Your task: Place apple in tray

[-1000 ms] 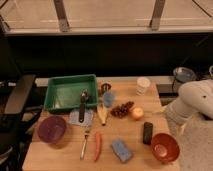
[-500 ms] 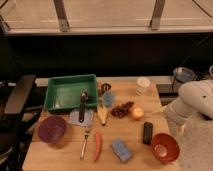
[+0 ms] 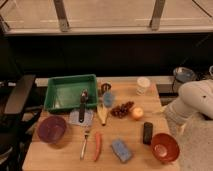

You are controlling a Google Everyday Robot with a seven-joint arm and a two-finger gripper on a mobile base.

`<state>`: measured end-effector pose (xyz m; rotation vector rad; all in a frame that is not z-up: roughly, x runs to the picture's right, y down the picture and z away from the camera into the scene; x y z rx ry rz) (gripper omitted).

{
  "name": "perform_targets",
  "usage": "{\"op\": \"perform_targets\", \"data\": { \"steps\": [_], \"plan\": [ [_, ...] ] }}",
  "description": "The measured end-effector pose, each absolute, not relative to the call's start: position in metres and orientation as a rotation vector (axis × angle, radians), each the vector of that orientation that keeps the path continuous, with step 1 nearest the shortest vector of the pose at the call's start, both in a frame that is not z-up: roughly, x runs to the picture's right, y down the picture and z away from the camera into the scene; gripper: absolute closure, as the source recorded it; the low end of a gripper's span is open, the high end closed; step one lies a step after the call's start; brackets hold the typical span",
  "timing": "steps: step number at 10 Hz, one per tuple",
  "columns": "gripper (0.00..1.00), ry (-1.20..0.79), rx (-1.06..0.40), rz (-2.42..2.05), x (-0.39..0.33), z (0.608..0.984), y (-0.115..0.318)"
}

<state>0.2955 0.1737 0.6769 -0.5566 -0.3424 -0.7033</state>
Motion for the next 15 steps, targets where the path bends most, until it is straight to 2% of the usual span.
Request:
{"op": "perform_targets", "data": {
  "steps": [12, 15],
  "plan": [
    [0.20, -0.345, -0.552, -0.747, 0.294, 0.678, 0.170],
    [0.20, -0.364, -0.519, -0.878, 0.250, 0.694, 0.154]
  ]
}}
